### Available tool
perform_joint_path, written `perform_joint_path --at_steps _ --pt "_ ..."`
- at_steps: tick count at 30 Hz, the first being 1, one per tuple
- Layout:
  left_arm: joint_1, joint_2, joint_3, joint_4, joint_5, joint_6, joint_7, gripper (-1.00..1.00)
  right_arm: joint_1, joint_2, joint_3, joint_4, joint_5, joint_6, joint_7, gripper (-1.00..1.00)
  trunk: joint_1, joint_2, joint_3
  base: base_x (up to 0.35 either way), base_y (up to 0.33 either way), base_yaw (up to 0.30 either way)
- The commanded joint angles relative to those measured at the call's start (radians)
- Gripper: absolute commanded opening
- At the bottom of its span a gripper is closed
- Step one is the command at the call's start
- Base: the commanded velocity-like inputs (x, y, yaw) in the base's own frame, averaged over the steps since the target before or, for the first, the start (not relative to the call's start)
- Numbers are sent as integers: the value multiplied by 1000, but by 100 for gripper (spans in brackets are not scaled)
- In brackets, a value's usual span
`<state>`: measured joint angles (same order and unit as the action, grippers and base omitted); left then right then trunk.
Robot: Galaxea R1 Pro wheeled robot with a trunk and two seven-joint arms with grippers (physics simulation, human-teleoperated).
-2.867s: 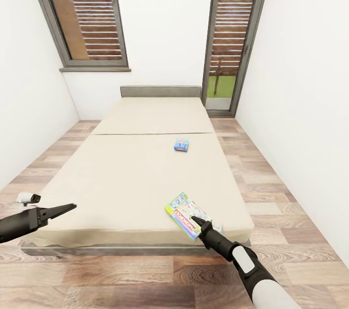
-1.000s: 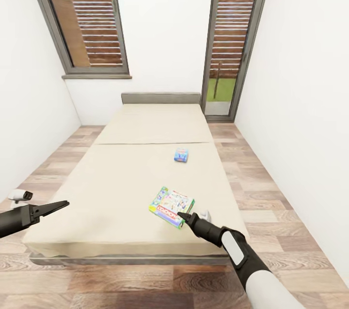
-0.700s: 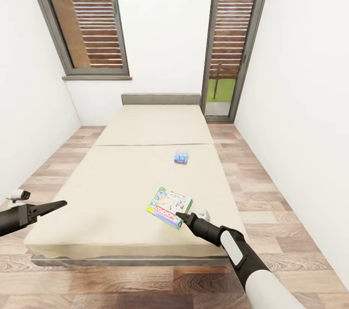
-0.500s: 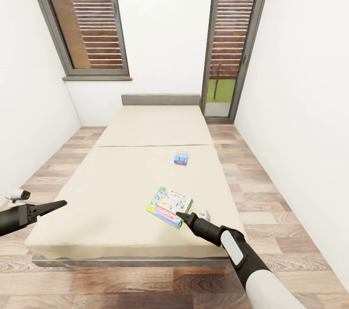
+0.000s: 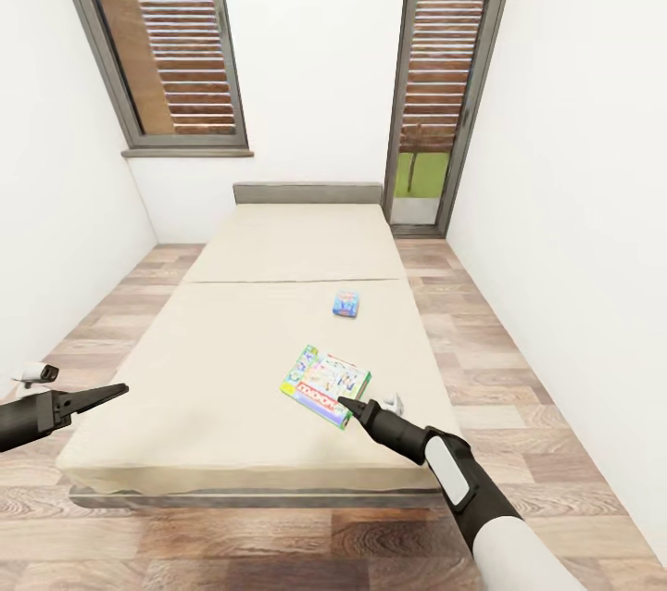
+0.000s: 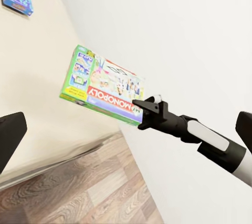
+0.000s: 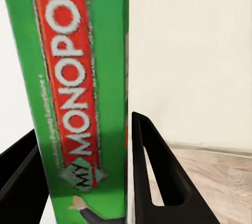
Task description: Put all the toys in the child's room - the three board games (two on the bed and one on the table), the two jigsaw puzzles on the table, and the tennis ball on the table - inside the toy box on the table in the child's room.
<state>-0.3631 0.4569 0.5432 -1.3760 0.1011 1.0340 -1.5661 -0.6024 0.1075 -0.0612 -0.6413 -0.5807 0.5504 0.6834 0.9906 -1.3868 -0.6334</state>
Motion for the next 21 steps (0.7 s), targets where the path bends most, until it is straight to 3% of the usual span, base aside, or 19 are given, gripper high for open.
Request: perform_joint_path --at_steps 1,9,15,21 --pt "0 0 0 1 -1 10 -5 100 0 0 -4 -2 -1 6 3 -100 -4 7 2 -3 0 0" --pt "0 2 2 2 -4 8 -5 100 -2 -6 -2 -7 13 8 -22 -100 -35 63 27 -1 0 0" --pt "0 3 6 4 -4 5 -5 100 0 -36 -1 -25 13 8 -19 -100 -58 105 46 0 0 0" --pt "0 3 7 5 -4 4 -5 100 5 -41 -1 -65 13 6 -18 -100 -81 147 65 0 0 0"
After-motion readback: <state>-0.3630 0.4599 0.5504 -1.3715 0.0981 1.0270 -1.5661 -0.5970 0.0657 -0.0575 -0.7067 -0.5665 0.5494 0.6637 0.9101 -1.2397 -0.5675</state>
